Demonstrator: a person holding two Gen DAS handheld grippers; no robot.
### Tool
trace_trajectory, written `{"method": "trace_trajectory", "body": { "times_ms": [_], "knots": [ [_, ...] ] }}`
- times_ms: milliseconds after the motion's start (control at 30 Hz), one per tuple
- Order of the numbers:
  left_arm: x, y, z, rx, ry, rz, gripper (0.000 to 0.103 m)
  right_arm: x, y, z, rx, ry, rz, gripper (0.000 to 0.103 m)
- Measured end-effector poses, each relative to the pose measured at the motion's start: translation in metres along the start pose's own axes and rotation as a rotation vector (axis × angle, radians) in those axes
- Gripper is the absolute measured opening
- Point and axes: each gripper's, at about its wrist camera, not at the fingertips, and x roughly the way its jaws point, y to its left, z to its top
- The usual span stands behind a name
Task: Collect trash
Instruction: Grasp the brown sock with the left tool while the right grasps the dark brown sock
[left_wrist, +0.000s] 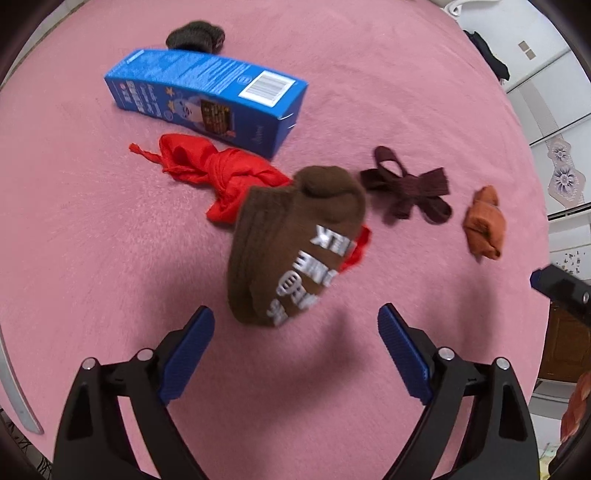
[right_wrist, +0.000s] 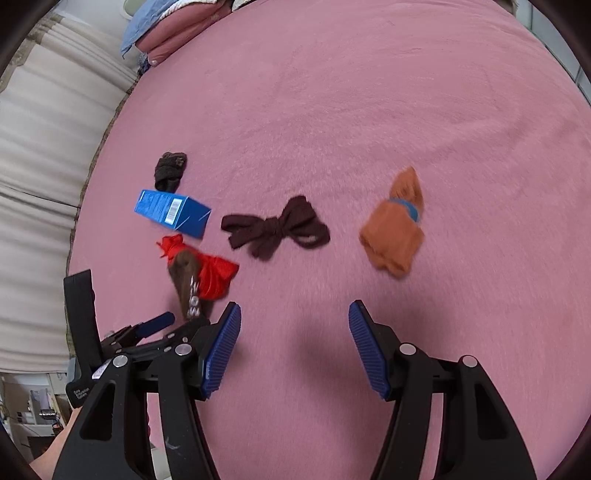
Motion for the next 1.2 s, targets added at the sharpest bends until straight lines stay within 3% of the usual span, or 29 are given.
{"method": "trace_trajectory", "body": {
  "times_ms": [33,100,167,467,700,900,1000,1200],
  "knots": [
    [0.004,0.002,0.003,-0.001,0.008,-0.006,0.085,0.004,0.0,0.004,-0.006,0.005,-0.004,0.06],
    [0.01,0.005,0.007,0.002,0.028,-0.03,0.067,0.016,0.001,0.016,-0.022,0.013,-0.012,0.06],
    [0.017,0.006,0.01,0.014,0.047,-0.016,0.062,0.025,0.001,0.024,-0.035,0.021,-0.014,0.06],
    [0.021,0.028,0.011,-0.041,0.044,-0.027,0.019,0.077,0.01,0.057,-0.076,0.072,-0.031,0.06],
    [0.018,0.039,0.003,-0.098,0.045,-0.072,0.017,0.101,0.011,0.064,-0.064,0.086,-0.031,0.06],
    [0.016,0.039,-0.018,-0.186,0.033,-0.07,0.016,0.112,0.017,0.055,-0.084,0.083,-0.054,0.038],
    [0.013,0.038,-0.03,-0.225,0.028,-0.089,0.016,0.102,0.014,0.045,-0.086,0.093,-0.019,0.004],
    [0.003,0.022,-0.051,-0.243,0.039,-0.126,0.015,0.07,0.014,0.015,-0.123,0.079,0.001,0.004]
  ]
}}
